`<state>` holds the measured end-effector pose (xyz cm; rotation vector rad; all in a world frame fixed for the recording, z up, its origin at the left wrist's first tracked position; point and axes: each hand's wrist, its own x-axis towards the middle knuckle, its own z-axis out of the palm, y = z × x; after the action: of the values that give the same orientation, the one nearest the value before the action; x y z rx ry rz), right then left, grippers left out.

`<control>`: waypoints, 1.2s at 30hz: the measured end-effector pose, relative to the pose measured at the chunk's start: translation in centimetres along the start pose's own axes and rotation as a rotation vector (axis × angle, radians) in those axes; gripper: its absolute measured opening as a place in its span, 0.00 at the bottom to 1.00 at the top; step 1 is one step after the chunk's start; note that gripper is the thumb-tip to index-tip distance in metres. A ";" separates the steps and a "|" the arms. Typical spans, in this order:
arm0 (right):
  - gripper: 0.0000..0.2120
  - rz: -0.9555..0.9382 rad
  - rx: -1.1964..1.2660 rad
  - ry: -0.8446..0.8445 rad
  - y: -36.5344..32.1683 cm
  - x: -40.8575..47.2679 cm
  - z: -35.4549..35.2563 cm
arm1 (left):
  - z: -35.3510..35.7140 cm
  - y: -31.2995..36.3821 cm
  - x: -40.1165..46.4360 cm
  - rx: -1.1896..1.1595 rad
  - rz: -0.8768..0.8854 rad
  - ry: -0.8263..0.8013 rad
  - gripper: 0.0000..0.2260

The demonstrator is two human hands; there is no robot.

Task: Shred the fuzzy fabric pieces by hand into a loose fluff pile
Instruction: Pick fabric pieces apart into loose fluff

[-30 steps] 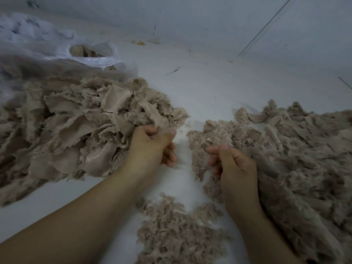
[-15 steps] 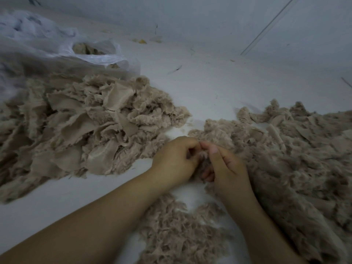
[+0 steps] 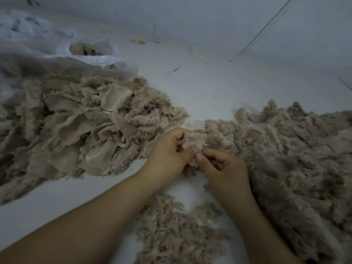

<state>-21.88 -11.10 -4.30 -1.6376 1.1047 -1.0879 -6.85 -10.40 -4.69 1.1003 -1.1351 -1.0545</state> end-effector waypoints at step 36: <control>0.05 0.105 0.257 0.134 0.2 0.5 -0.3 | -0.3 0.5 -0.9 0.528 0.576 0.130 0.12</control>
<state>-22.08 -11.64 -4.28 -1.3085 1.0746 -1.2302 -6.66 -9.45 -4.33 1.1168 -1.5465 -0.2311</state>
